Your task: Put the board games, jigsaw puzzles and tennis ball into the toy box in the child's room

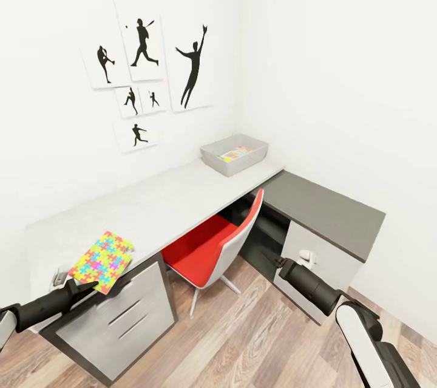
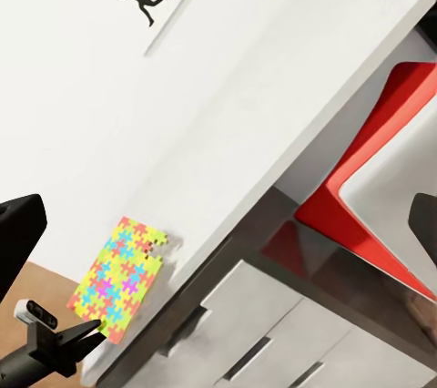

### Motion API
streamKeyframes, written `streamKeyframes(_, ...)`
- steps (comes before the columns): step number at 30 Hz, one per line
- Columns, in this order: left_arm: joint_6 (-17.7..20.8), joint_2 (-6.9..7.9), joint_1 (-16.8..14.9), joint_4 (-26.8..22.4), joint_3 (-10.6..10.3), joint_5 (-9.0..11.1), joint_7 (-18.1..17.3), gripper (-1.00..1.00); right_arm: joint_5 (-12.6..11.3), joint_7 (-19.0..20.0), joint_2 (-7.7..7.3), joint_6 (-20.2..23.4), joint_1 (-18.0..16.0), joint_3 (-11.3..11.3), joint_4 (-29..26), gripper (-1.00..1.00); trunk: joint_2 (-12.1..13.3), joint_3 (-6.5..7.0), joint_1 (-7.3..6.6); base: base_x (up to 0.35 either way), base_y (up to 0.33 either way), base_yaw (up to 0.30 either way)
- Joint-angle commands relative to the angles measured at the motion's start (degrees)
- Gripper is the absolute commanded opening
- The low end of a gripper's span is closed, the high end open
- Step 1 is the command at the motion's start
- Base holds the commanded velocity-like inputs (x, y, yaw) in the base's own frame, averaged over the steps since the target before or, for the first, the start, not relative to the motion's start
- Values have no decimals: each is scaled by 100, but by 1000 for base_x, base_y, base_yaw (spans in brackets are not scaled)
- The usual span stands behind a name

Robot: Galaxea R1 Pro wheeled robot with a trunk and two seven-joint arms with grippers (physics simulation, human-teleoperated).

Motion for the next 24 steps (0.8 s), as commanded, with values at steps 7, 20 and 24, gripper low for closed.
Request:
streamKeyframes(7,70,14,-5,-110,5,2,-18,-100,-47,-2,-1,41,-4,-4,-2,100,277,119,-153,0,0,0)
streamKeyframes(20,1162,52,3,-1601,-723,-36,-1265,-100,-42,-2,-1,41,-4,-33,50,100,798,352,-439,0,0,0)
streamKeyframes(24,1428,106,-2,-1887,-763,-29,-1646,-100,-46,0,-8,41,-4,-42,47,100,918,406,-505,0,0,0)
